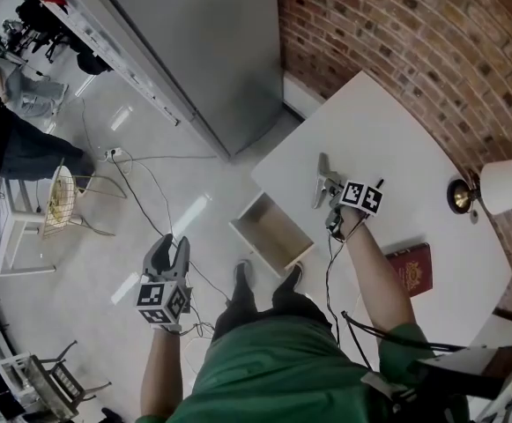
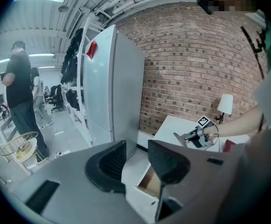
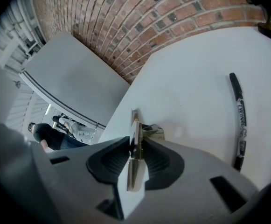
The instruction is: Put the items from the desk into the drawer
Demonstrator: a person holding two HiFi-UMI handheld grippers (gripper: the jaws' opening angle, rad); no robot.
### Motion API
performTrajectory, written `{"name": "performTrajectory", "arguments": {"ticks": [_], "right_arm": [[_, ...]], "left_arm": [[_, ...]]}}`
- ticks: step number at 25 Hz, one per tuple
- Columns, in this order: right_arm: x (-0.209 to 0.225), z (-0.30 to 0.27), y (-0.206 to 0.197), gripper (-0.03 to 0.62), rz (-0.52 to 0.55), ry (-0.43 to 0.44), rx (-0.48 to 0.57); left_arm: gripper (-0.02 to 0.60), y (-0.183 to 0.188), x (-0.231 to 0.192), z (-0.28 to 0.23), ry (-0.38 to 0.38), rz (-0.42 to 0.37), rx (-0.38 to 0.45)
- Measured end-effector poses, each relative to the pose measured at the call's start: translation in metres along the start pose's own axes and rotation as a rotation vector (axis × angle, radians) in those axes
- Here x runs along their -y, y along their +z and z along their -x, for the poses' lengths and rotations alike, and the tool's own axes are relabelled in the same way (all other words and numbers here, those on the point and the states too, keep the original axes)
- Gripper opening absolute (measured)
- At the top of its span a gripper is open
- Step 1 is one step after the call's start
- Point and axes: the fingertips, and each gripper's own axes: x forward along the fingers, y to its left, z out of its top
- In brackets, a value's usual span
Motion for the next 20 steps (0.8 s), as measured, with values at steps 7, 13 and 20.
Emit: {"name": "performTrajectory", "arguments": {"ticks": [7,13,20], "right_arm": [[-0.004,0.014,0.004,0.087,0.031,0.015,0.013],[-0.04,0.025,-0.007,0.084,0.116,0.075,0.025],[-0.088,0.039,-0.036,0.083,0.144,0.138,0.012]], "left_arm": [[0.138,-0.006,0.017,-0.008,-0.03,0.006,-0.01],[0.138,-0.015,0.031,-0.016,-0.073,0.022,-0.015],[0.138,-0.021,0.038,-0.033,-0.161,-0.008,-0.004]]}}
